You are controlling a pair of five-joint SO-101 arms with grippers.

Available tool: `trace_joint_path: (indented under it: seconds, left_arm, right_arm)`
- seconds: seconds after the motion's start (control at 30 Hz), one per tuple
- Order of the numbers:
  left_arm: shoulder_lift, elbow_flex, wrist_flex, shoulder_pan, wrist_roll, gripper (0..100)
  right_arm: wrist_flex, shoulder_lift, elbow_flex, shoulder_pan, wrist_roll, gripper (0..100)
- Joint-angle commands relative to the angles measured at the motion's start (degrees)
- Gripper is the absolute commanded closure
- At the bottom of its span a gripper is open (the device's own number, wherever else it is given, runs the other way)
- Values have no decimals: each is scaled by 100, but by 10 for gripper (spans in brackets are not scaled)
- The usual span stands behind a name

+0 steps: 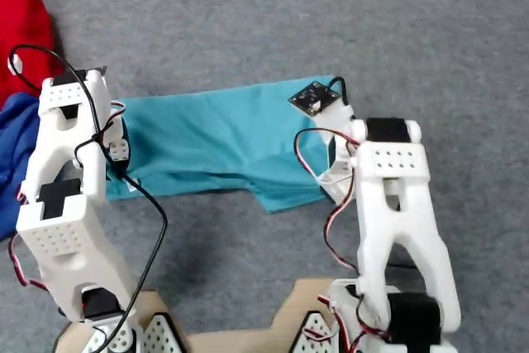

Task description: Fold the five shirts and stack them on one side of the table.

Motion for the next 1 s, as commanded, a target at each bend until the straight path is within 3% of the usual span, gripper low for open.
trace_joint_path:
  seconds: [0.0, 0.43, 0.6, 0.83, 0.97]
  left_arm:
    - [-75, 88, -167, -62, -35, 980]
    - [-75, 229, -255, -431, -44, 980]
    - [-84, 387, -229, -677, -404, 981]
    - [-75, 651, -273, -448, -466, 981]
    - [-75, 668, -273, -149, -448, 981]
  right_arm:
    - [44, -259, -110, -48, -62, 992]
    - [-264, -259, 752, -40, -44, 992]
    - [-114, -338, 558, -40, -70, 992]
    - [158, -646, 189, -92, -105, 992]
    - [-211, -514, 637, -40, -105, 992]
